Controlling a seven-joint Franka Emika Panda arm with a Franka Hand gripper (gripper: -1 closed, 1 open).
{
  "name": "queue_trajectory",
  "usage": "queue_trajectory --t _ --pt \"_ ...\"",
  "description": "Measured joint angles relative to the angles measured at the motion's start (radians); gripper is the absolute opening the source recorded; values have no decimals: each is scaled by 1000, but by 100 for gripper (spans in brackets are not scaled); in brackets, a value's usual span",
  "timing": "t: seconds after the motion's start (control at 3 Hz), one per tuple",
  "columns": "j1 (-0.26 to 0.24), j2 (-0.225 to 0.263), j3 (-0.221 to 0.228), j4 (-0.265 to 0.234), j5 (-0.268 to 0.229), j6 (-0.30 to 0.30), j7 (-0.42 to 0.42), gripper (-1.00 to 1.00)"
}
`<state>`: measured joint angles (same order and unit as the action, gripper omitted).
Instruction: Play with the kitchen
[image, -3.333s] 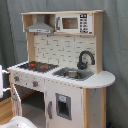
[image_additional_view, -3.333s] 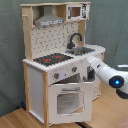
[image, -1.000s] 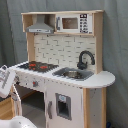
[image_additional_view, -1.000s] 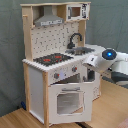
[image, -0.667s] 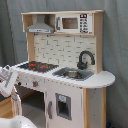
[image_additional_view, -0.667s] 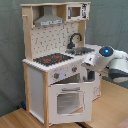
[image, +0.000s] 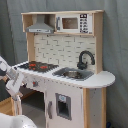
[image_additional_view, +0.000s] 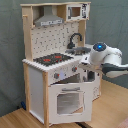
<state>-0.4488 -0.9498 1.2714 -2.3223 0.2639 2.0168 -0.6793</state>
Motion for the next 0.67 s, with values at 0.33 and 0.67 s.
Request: queue_trajectory --t 0.33,0.67 --pt "-39 54 7 4 9 16 -76 100" --pt "-77 126 26 11 9 53 -160 100"
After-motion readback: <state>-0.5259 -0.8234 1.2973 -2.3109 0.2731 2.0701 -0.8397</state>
